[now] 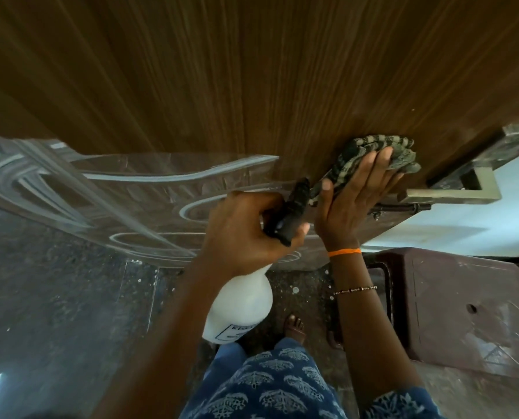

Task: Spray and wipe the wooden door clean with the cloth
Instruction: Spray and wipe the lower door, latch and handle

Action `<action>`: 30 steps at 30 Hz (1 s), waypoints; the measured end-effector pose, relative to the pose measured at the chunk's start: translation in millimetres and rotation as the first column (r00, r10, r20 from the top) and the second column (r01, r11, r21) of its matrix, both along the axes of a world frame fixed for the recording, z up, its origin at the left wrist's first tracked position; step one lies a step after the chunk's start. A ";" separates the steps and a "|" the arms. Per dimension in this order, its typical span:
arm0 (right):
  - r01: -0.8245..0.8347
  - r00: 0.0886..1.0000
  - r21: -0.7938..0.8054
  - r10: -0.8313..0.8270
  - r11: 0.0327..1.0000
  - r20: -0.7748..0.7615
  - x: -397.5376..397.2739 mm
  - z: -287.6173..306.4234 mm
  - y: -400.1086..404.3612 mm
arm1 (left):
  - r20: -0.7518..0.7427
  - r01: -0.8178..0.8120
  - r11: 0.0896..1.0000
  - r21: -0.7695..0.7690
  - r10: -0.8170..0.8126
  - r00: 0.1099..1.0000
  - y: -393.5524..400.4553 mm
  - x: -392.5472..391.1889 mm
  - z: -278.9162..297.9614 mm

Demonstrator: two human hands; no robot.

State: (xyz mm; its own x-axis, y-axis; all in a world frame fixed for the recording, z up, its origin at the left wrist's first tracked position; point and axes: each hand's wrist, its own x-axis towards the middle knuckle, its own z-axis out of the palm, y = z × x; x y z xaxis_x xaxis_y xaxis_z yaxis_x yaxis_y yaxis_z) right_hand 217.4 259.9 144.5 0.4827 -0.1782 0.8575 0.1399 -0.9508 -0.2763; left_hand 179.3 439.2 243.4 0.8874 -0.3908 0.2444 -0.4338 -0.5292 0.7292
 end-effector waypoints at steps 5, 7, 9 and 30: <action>-0.069 0.997 0.044 0.067 0.997 0.041 1.5 10.5 8.7 | 0.030 -0.004 1.000 -0.013 0.005 1.000 0.4 -3.1 -4.5; -0.066 0.997 -0.008 0.066 0.998 0.040 6.7 12.0 16.8 | -0.053 -0.052 0.989 -0.137 0.045 0.998 8.9 -6.0 -10.3; -0.055 0.998 -0.152 0.059 0.987 0.022 11.3 8.7 24.3 | -0.139 -0.124 0.962 -0.243 0.092 0.986 19.7 -8.0 -17.4; -0.189 0.979 -0.804 0.168 0.564 -0.113 19.4 43.8 19.9 | -0.248 -0.357 0.875 -0.328 0.285 0.926 18.3 -21.7 -28.5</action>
